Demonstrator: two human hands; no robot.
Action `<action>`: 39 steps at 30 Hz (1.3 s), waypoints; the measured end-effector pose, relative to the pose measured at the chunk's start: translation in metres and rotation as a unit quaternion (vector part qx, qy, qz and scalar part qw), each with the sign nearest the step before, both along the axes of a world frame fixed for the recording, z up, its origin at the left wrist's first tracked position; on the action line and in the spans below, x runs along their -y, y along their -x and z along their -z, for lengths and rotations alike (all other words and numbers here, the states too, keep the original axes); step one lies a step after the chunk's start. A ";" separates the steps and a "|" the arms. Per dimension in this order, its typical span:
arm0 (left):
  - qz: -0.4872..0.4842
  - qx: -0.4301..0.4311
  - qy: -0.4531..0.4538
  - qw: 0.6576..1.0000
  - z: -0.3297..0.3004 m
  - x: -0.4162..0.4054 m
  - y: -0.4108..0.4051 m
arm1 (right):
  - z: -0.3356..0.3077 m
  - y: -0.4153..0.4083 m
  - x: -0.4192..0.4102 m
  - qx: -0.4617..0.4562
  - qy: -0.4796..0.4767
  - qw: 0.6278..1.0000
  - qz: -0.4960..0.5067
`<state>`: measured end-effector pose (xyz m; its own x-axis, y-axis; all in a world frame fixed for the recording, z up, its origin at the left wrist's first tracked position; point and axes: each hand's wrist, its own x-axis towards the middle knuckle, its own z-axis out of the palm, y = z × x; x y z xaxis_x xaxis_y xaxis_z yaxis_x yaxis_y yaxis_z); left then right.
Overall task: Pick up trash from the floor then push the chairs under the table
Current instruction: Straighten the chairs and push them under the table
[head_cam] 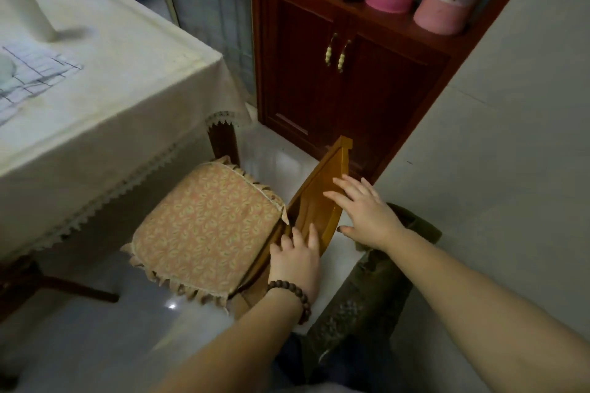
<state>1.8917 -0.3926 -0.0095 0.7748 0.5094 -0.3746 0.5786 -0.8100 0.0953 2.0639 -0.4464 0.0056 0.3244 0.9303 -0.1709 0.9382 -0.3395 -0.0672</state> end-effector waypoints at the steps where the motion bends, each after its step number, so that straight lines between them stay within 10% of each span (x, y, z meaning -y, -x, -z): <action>1: -0.007 0.002 0.002 1.000 -0.001 0.000 0.000 | 0.003 -0.006 -0.004 0.004 0.011 0.999 -0.030; 16: -0.186 -0.024 -0.021 0.982 0.001 0.017 -0.005 | 0.020 -0.068 -0.072 0.129 0.030 0.867 -0.481; 39: -0.254 -0.032 -0.082 0.963 0.004 -0.013 0.045 | 0.037 -0.029 -0.103 0.042 -0.124 0.845 -0.518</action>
<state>1.8470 -0.3800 -0.0132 0.3880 0.8731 -0.2951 0.9047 -0.4220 -0.0591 2.0932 -0.3430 -0.0315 -0.6848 0.7267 0.0546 0.7287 0.6816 0.0661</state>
